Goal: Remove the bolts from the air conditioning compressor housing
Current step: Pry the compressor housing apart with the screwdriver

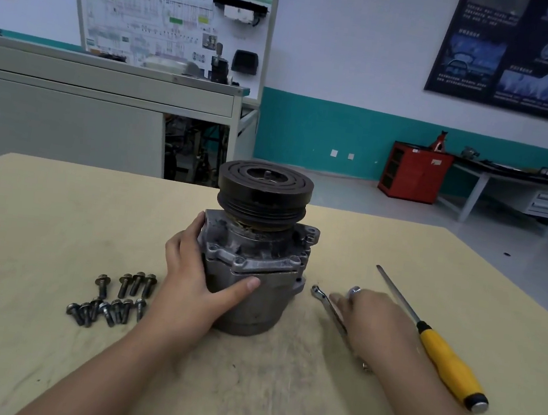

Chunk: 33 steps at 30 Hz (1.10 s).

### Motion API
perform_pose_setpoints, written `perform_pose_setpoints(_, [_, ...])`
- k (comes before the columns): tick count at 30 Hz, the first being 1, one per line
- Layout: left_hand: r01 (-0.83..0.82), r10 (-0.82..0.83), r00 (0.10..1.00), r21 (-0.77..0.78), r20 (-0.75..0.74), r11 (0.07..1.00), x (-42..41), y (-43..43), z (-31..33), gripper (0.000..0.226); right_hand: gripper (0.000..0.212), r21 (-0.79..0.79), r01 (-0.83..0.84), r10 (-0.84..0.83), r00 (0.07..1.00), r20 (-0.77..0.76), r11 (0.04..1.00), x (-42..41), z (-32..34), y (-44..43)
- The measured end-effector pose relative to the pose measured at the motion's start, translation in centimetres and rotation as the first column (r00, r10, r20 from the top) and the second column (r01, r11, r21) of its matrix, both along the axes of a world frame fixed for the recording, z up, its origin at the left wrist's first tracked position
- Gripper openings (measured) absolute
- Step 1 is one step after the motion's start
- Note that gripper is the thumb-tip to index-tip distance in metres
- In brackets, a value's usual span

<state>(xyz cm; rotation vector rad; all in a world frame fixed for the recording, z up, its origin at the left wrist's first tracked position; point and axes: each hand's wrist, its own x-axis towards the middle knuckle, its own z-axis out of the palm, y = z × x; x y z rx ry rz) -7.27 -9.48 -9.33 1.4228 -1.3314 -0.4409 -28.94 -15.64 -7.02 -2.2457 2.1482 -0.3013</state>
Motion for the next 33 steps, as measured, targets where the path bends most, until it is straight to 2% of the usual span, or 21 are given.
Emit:
perform_pose_setpoints(1, [0.003, -0.003, 1.000, -0.001, -0.001, 1.000, 0.0, 0.0, -0.1, 0.121, 0.037, -0.123, -0.013, 0.034, 0.985, 0.168, 0.992, 0.0, 0.2, 0.0])
perform_pose_setpoints(2, [0.007, -0.007, 1.000, -0.005, -0.003, 1.000, 0.0, 0.0, -0.1, 0.121, 0.035, -0.234, -0.017, 0.109, 0.917, 0.384, 0.972, 0.0, 0.6, 0.0])
perform_pose_setpoints(3, [0.010, -0.010, 1.000, -0.011, -0.005, 1.000, 0.0, 0.0, -0.1, 0.121, 0.029, -0.327, -0.019, 0.220, 0.776, 0.591, 0.945, 0.3, 1.1, 0.0])
perform_pose_setpoints(4, [0.010, -0.010, 1.000, -0.016, -0.006, 1.000, 0.0, 0.0, -0.1, 0.120, 0.021, -0.387, -0.030, 0.321, 0.620, 0.716, 0.922, 0.7, 1.7, 0.0])
perform_pose_setpoints(5, [0.010, -0.010, 1.000, -0.019, -0.004, 1.000, -0.1, 0.0, 0.0, 0.120, 0.013, -0.410, -0.061, 0.382, 0.503, 0.775, 0.910, 1.4, 2.3, 0.2])
perform_pose_setpoints(6, [0.009, -0.009, 1.000, -0.022, 0.000, 1.000, -0.1, 0.0, 0.0, 0.121, 0.007, -0.416, -0.098, 0.415, 0.432, 0.801, 0.904, 2.0, 2.7, 0.2])
perform_pose_setpoints(7, [0.009, -0.009, 1.000, -0.023, 0.002, 1.000, -0.1, 0.0, 0.0, 0.121, 0.008, -0.421, -0.132, 0.436, 0.405, 0.804, 0.898, 2.5, 2.9, 0.2])
perform_pose_setpoints(13, [-0.010, 0.010, 1.000, -0.012, 0.008, 1.000, -0.1, 0.1, -0.1, 0.118, 0.020, -0.440, -0.176, 0.464, 0.510, 0.724, 0.880, 3.6, 3.7, -0.6])
perform_pose_setpoints(17, [-0.010, 0.010, 1.000, -0.019, 0.011, 1.000, -0.2, 0.2, -0.1, 0.119, 0.021, -0.415, -0.193, 0.454, 0.473, 0.755, 0.889, 3.4, 3.5, -1.0])
perform_pose_setpoints(24, [0.001, 0.000, 1.000, -0.020, 0.015, 1.000, -0.2, 0.2, 0.0, 0.122, 0.023, -0.415, -0.142, 0.434, 0.153, 0.888, 0.899, 3.5, 4.5, -0.7])
perform_pose_setpoints(27, [-0.061, 0.064, 0.997, -0.056, 0.052, 0.997, -0.4, 0.4, 0.1, 0.114, 0.025, -0.341, -0.176, 0.339, -0.042, 0.940, 0.923, 3.6, 4.1, 0.3])
perform_pose_setpoints(29, [-0.143, 0.187, 0.967, -0.237, 0.174, 0.961, -0.5, 0.7, 0.5, 0.096, 0.017, -0.285, -0.216, 0.258, -0.143, 0.955, 0.934, 3.7, 3.5, 1.2])
perform_pose_setpoints(31, [-0.150, 0.296, 0.922, -0.474, 0.250, 0.868, -0.7, 1.1, 1.2, 0.078, 0.007, -0.245, -0.246, 0.190, -0.227, 0.955, 0.938, 3.6, 2.7, 2.1])
perform_pose_setpoints(33, [-0.110, 0.369, 0.884, -0.637, 0.289, 0.763, -1.0, 1.6, 1.9, 0.052, 0.005, -0.232, -0.257, 0.153, -0.293, 0.944, 0.938, 3.4, 2.1, 2.8])
